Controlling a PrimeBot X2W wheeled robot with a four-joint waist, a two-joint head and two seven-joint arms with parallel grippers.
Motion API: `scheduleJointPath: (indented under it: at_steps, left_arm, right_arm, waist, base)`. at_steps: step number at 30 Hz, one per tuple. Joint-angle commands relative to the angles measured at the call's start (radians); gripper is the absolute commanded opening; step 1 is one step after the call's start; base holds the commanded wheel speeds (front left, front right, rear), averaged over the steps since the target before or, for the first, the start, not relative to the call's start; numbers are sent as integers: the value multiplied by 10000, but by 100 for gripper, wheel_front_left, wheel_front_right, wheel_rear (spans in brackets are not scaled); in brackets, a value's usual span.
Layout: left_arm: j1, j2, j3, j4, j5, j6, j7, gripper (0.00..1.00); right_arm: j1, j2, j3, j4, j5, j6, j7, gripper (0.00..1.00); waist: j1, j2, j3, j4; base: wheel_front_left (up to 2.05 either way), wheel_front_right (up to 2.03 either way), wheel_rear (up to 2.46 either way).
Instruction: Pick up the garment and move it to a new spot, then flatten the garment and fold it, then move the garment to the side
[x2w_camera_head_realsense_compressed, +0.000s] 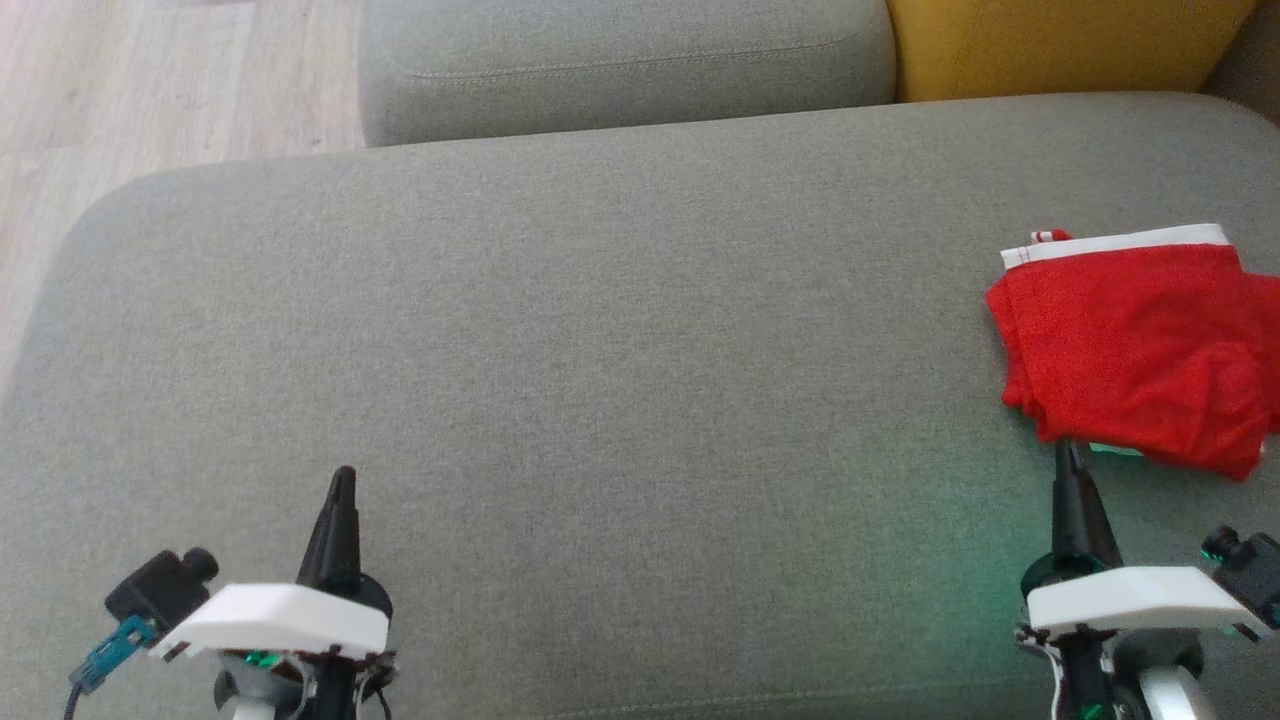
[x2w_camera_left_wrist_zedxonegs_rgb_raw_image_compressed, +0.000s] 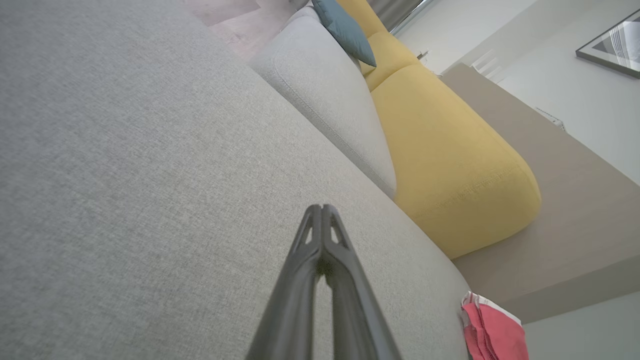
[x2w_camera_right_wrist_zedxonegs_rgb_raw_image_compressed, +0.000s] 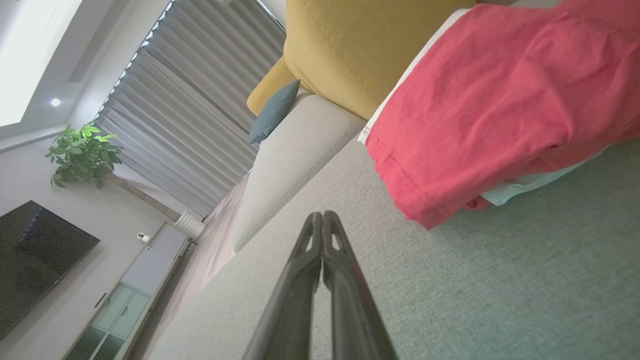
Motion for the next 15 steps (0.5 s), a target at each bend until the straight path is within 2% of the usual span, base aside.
scheduleJointPath:
  at_steps: [1,15]
  left_arm:
    - [-507,145,298,-293,-273,-91,48,0]
    - [-642,165,619,-197,-1770,-248,442,0]
  right_arm:
    - [-504,-214,8,-297,320,31,50,0]
    - [-626,-235,-157,-256,1962,38,435,0]
  waist:
    - [0,0,-3,6]
    - [0,0,-30,67]
  base:
    - [0,0,0]
    - [0,0,0]
